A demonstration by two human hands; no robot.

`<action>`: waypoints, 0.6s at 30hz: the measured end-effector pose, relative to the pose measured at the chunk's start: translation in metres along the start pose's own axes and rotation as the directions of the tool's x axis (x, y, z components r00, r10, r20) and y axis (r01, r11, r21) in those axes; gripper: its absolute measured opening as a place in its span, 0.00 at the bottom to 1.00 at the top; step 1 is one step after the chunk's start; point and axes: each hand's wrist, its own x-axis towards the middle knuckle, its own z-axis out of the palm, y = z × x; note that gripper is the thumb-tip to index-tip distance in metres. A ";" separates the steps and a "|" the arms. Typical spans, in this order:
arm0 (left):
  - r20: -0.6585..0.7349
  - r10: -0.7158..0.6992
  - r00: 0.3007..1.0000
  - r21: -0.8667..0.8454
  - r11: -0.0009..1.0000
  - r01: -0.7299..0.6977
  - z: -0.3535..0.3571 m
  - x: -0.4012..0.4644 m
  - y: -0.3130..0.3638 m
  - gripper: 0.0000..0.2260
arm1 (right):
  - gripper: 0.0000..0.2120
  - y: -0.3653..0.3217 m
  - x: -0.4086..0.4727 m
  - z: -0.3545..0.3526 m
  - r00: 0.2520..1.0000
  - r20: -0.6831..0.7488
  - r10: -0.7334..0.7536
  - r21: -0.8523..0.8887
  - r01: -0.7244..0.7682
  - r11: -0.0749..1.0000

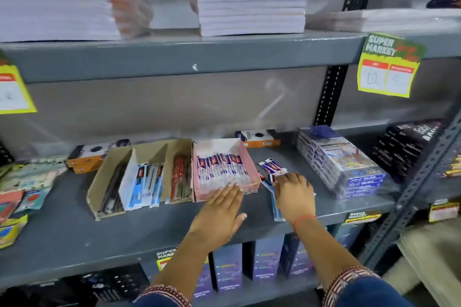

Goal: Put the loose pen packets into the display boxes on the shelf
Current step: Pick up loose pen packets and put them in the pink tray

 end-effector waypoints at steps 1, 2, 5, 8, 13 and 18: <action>0.025 0.009 1.000 -0.026 1.000 -0.008 0.002 0.006 0.003 0.31 | 0.14 0.005 0.007 0.006 0.993 0.103 0.056 -0.005 -0.056 0.998; 0.003 0.025 1.000 -0.069 0.997 -0.025 0.004 0.009 0.005 0.31 | 0.15 0.008 0.013 0.007 0.981 0.175 0.082 -0.004 -0.083 0.997; 0.041 0.084 0.996 -0.049 0.995 -0.082 0.022 0.017 0.003 0.35 | 0.15 0.020 0.036 0.015 0.963 0.229 0.141 -0.044 -0.135 0.990; 0.057 0.116 0.992 -0.102 0.989 -0.109 0.027 0.020 -0.001 0.37 | 0.17 0.026 0.055 0.023 0.926 0.307 0.218 -0.051 -0.213 0.976; 0.016 0.098 0.995 -0.221 0.971 -0.092 0.038 0.018 -0.001 0.41 | 0.16 0.038 0.074 0.029 0.832 0.423 0.359 0.101 -0.437 0.894; 0.094 0.085 0.992 -0.287 0.956 -0.055 0.039 0.017 -0.005 0.30 | 0.14 0.048 0.081 0.031 0.772 0.495 0.398 0.227 -0.558 0.799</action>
